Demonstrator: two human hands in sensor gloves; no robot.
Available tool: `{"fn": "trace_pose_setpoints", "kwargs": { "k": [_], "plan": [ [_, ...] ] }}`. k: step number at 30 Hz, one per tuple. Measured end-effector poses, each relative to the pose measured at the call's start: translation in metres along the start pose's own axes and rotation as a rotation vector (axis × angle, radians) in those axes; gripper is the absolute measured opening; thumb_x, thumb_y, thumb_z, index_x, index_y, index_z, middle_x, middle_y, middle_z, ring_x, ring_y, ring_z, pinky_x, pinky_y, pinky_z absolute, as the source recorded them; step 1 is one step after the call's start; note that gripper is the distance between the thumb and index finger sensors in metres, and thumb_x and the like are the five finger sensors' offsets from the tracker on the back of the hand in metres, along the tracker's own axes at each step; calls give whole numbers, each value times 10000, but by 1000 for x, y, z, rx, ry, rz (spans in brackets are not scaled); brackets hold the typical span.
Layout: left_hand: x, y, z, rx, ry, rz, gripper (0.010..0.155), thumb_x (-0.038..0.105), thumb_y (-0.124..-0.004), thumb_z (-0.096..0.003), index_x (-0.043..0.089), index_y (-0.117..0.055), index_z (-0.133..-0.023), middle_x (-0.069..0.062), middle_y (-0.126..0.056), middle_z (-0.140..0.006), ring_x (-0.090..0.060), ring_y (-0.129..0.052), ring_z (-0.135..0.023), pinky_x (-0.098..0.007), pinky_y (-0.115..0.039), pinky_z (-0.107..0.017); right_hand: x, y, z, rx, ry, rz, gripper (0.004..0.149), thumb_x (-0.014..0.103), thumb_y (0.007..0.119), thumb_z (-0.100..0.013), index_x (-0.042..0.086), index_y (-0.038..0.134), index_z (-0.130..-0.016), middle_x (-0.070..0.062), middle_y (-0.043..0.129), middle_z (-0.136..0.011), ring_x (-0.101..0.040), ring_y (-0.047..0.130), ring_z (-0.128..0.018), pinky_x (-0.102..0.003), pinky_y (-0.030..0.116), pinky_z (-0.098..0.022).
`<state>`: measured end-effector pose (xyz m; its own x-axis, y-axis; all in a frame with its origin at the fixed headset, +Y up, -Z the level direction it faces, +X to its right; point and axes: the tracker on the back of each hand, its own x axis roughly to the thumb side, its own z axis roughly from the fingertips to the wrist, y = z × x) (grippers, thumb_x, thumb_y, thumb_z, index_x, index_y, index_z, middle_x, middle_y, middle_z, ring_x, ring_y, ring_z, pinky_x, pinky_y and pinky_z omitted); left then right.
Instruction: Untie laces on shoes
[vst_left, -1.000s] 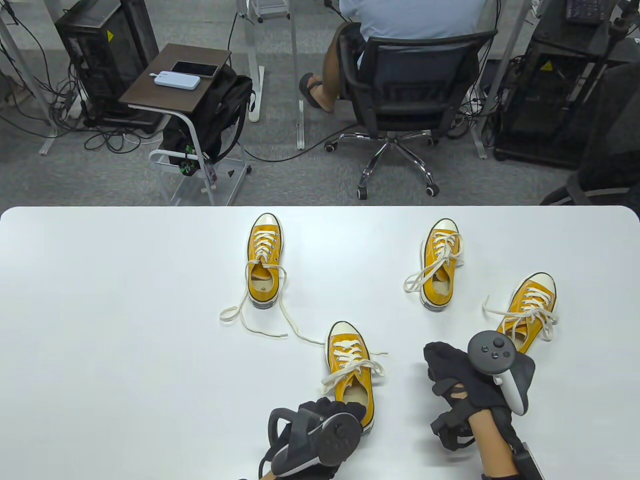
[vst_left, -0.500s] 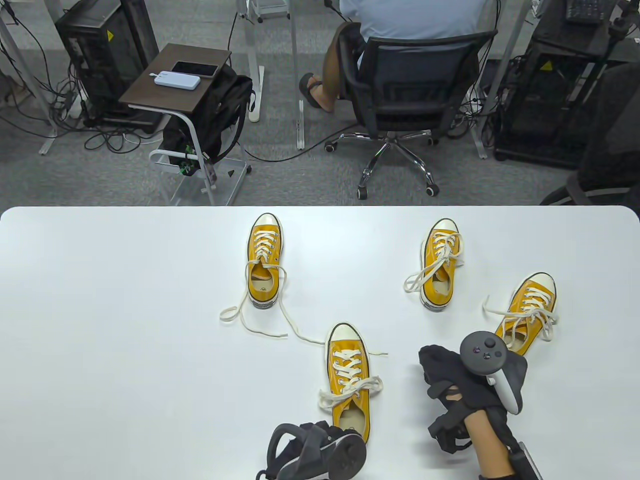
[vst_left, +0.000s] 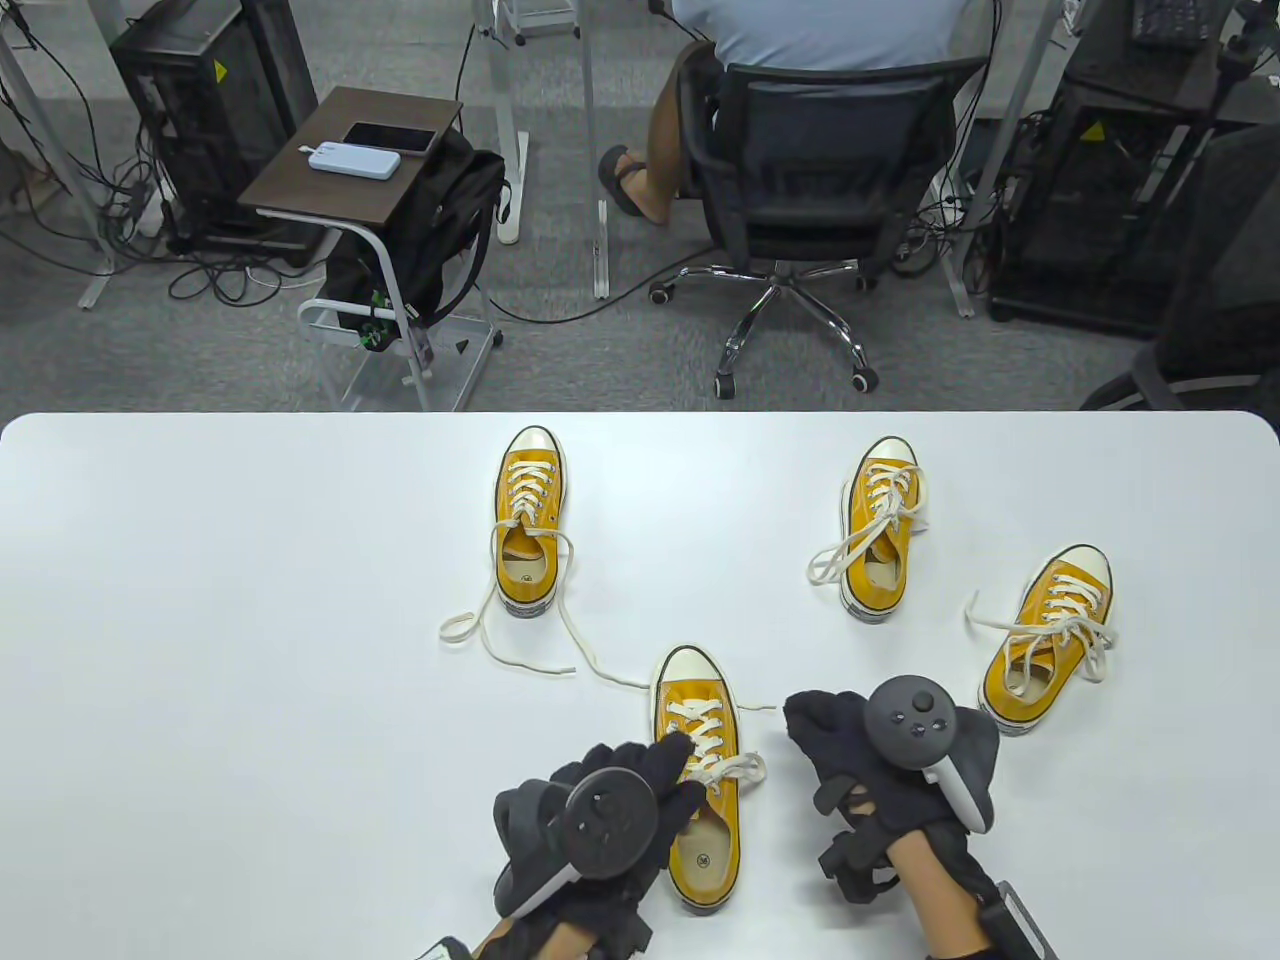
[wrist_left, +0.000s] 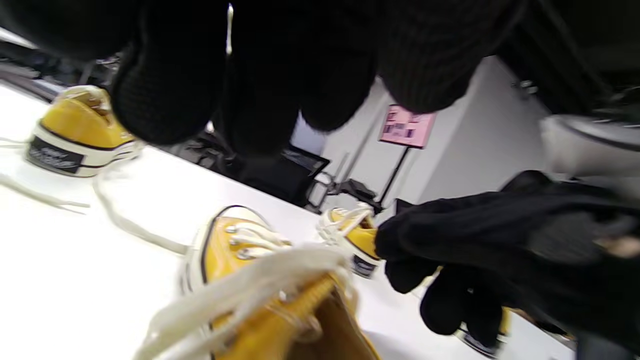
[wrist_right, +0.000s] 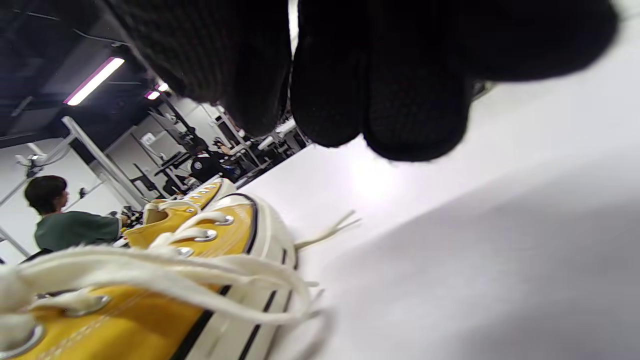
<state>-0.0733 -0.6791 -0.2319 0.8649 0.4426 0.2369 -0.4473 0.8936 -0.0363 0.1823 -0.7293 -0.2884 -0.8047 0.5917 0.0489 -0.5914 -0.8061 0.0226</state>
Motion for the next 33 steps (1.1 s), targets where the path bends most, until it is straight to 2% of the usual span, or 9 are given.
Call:
{"fn": "trace_pose_setpoints", "kwargs": {
  "k": [3,4,10,12,16,20,23,26,33],
  "plan": [
    [-6,-16,-12,-109,28,9,721,601,-724,-461,269,-652,-1097,-160,-770,-1037,-444,-836,-842,-562,-746,-550,10,10,0,-34,-66,53,435,398,841,-417,219,860,-814,-147,904,-835,-381,976,-511,-457,845,-256],
    [-7,-26,-14,-142,37,-1,755,614,-721,-459,258,-615,-1116,-178,-725,-1065,-448,-821,-852,-562,-740,-554,12,14,-1,-48,-76,87,425,398,845,-414,226,869,-801,-135,920,-817,-374,982,-502,-454,848,-257],
    [-16,-67,-9,-283,54,-62,789,593,-772,-449,257,-555,-1129,-164,-721,-1056,-422,-840,-834,-545,-753,-543,18,30,-5,-10,-108,151,443,377,894,-385,228,867,-802,-99,952,-739,-353,989,-470,-452,852,-263],
    [-19,-73,-6,-269,47,-72,802,595,-769,-451,273,-504,-1136,-158,-724,-1047,-414,-852,-816,-534,-763,-532,19,33,-4,31,-119,158,485,378,913,-373,215,847,-824,-104,941,-743,-356,981,-480,-457,849,-271],
    [-18,-73,-6,-267,56,-48,800,580,-777,-450,265,-507,-1134,-171,-735,-1033,-416,-858,-800,-533,-766,-520,22,36,0,96,-156,164,547,383,935,-355,200,819,-858,-113,922,-757,-361,969,-498,-470,840,-291],
    [-19,-74,-5,-261,53,-45,800,581,-772,-450,265,-504,-1134,-167,-747,-1024,-414,-866,-791,-531,-769,-515,26,36,3,107,-176,191,561,380,941,-351,203,808,-866,-114,912,-771,-360,963,-516,-478,837,-309],
    [-19,-73,-5,-268,61,-29,798,579,-774,-449,268,-506,-1134,-166,-750,-1024,-418,-866,-791,-534,-767,-516,24,38,5,186,-183,191,551,371,940,-355,203,810,-864,-129,891,-802,-371,950,-541,-495,825,-335],
    [-22,-73,-5,-272,60,1,797,576,-776,-450,272,-503,-1134,-165,-759,-1016,-414,-873,-784,-530,-773,-511,25,37,7,213,-207,198,553,353,934,-364,197,801,-878,-135,885,-815,-373,947,-552,-506,818,-353],
    [-22,-74,-5,-264,57,1,785,568,-781,-447,270,-525,-1127,-170,-779,-1000,-412,-885,-772,-524,-782,-501,27,45,6,132,-223,227,477,377,911,-368,220,845,-814,-116,923,-760,-365,966,-513,-500,828,-328]
  ]
}}
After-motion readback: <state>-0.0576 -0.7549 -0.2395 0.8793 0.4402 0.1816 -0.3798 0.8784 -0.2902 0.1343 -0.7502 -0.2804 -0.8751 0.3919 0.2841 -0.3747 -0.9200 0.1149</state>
